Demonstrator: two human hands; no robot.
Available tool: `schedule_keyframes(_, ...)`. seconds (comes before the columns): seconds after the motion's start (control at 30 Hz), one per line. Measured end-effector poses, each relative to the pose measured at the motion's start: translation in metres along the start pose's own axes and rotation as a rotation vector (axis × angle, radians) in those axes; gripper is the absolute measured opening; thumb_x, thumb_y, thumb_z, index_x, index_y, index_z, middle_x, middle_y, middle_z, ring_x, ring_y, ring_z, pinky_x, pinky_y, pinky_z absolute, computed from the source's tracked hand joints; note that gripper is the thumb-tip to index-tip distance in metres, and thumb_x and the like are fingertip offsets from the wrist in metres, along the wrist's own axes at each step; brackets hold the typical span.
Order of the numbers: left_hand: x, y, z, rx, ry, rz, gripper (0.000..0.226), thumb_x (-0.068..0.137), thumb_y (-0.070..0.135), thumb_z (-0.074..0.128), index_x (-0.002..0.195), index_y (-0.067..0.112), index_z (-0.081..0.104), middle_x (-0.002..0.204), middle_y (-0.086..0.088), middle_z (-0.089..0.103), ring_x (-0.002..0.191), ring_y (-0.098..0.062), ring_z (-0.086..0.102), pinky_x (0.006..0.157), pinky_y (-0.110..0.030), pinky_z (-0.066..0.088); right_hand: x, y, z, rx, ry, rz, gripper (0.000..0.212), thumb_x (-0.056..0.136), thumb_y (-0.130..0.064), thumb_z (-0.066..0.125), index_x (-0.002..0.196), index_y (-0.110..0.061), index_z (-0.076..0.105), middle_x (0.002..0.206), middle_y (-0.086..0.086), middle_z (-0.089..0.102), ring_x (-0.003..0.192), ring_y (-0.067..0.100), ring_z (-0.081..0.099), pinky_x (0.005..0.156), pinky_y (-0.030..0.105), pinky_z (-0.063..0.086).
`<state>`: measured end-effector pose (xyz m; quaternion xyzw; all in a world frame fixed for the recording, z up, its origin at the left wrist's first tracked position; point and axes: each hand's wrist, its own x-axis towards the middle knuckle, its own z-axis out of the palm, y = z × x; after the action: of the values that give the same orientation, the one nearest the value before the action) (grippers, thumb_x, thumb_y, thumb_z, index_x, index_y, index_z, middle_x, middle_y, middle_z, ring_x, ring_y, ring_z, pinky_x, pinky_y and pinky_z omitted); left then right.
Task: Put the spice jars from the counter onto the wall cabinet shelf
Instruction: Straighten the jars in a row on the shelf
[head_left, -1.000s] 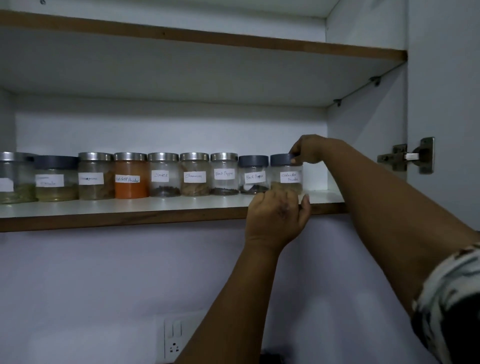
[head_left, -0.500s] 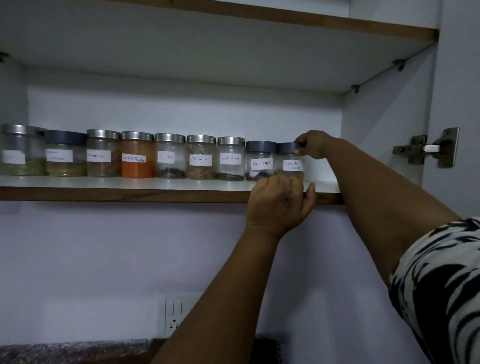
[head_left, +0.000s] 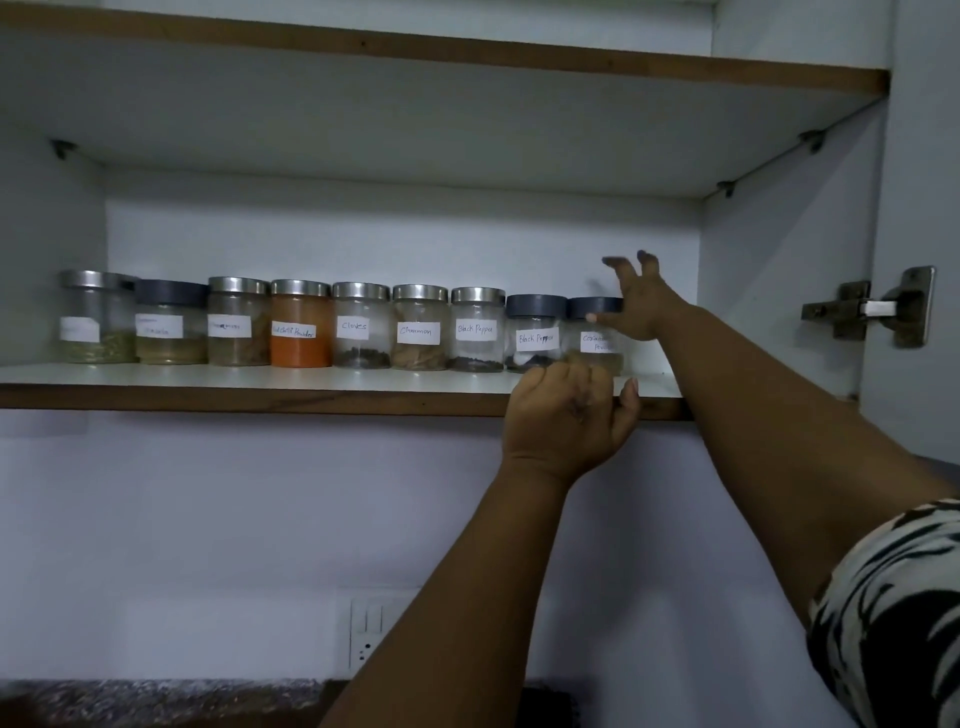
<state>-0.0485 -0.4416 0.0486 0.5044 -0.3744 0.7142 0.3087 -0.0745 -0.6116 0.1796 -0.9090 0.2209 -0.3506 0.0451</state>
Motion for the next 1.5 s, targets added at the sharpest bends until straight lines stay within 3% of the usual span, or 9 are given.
schedule_keyframes(0.13,0.001,0.001,-0.005,-0.015,-0.107,-0.048,0.036,0.090,0.038,0.049,0.064,0.015,0.058,0.059,-0.001,0.057,0.056,-0.018,0.054,0.059,-0.031,0.038,-0.025,-0.026,0.000,-0.067,0.042,-0.046,0.096,0.083,-0.040,0.072,0.154,-0.029,0.008,0.160,0.014,-0.014,0.147,0.037,-0.010,0.120,0.048,0.009)
schedule_keyframes(0.27,0.004,0.003,-0.016,-0.054,-0.228,-0.075,0.035,0.092,0.037,0.046,0.071,0.014,0.062,0.064,-0.002,0.061,0.059,-0.018,0.057,0.059,-0.031,0.038,-0.061,-0.040,0.009,-0.149,0.037,0.005,0.089,0.087,-0.043,0.065,0.154,-0.026,0.009,0.160,0.015,-0.013,0.147,0.033,-0.018,0.120,0.047,0.002)
schedule_keyframes(0.47,0.008,0.000,-0.034,-0.231,-0.331,-0.113,0.029,0.091,0.026,0.047,0.069,0.012,0.059,0.064,-0.004,0.060,0.061,-0.022,0.056,0.063,-0.033,0.041,-0.104,-0.046,0.000,0.045,-0.283,0.208,0.067,0.093,-0.060,0.041,0.150,-0.025,0.031,0.156,0.011,0.019,0.140,0.035,0.028,0.114,0.048,0.027)
schedule_keyframes(0.6,0.004,-0.004,-0.047,-0.309,-0.372,-0.111,0.029,0.089,0.024,0.045,0.078,0.009,0.067,0.068,-0.005,0.064,0.063,-0.023,0.059,0.065,-0.032,0.043,-0.131,-0.056,-0.009,0.098,-0.352,0.113,0.039,0.104,-0.041,0.030,0.098,-0.019,0.061,0.102,-0.001,0.064,0.091,0.011,0.057,0.082,0.013,0.043)
schedule_keyframes(0.63,0.003,-0.006,-0.049,-0.331,-0.358,-0.099,0.024,0.088,0.020,0.048,0.078,0.008,0.067,0.067,-0.005,0.063,0.063,-0.024,0.059,0.065,-0.032,0.043,-0.139,-0.057,-0.011,0.075,-0.322,0.125,0.039,0.104,-0.040,0.028,0.095,-0.019,0.059,0.097,-0.002,0.063,0.087,0.011,0.056,0.079,0.013,0.042)
schedule_keyframes(0.77,-0.003,-0.018,-0.061,-0.377,-0.362,-0.072,0.009,0.077,0.003,0.058,0.083,0.004,0.065,0.070,-0.008,0.061,0.064,-0.028,0.058,0.066,-0.035,0.046,-0.159,-0.055,-0.013,-0.191,-0.244,0.242,0.057,0.100,-0.045,0.016,0.132,-0.016,0.054,0.142,0.012,0.050,0.123,0.028,0.048,0.101,0.040,0.036)
schedule_keyframes(1.0,-0.009,-0.031,-0.088,-0.337,-0.471,-0.073,0.033,0.068,0.008,0.068,0.101,0.006,0.066,0.094,-0.007,0.064,0.083,-0.025,0.060,0.079,-0.037,0.050,-0.199,-0.054,0.009,-0.156,0.132,0.156,0.050,0.104,-0.041,0.020,0.136,-0.021,0.053,0.137,0.010,0.055,0.126,0.032,0.045,0.107,0.041,0.030)
schedule_keyframes(1.27,0.001,-0.025,-0.114,-0.175,-0.725,-0.044,0.057,0.079,0.022,0.064,0.132,0.007,0.052,0.122,-0.012,0.055,0.111,-0.030,0.052,0.097,-0.040,0.042,-0.223,-0.063,0.025,-0.044,0.138,0.155,0.055,0.098,-0.047,0.039,0.146,-0.022,0.030,0.151,0.007,0.026,0.145,0.028,0.009,0.113,0.047,0.026)
schedule_keyframes(1.5,0.027,-0.023,-0.133,-0.047,-1.067,-0.043,0.089,0.078,0.040,0.068,0.151,0.019,0.020,0.151,-0.007,0.022,0.140,-0.027,0.021,0.112,-0.065,0.015,-0.227,-0.066,0.009,-0.192,0.051,0.156,0.058,0.098,-0.047,0.040,0.149,-0.023,0.025,0.149,0.006,0.027,0.141,0.026,0.018,0.109,0.048,0.035)
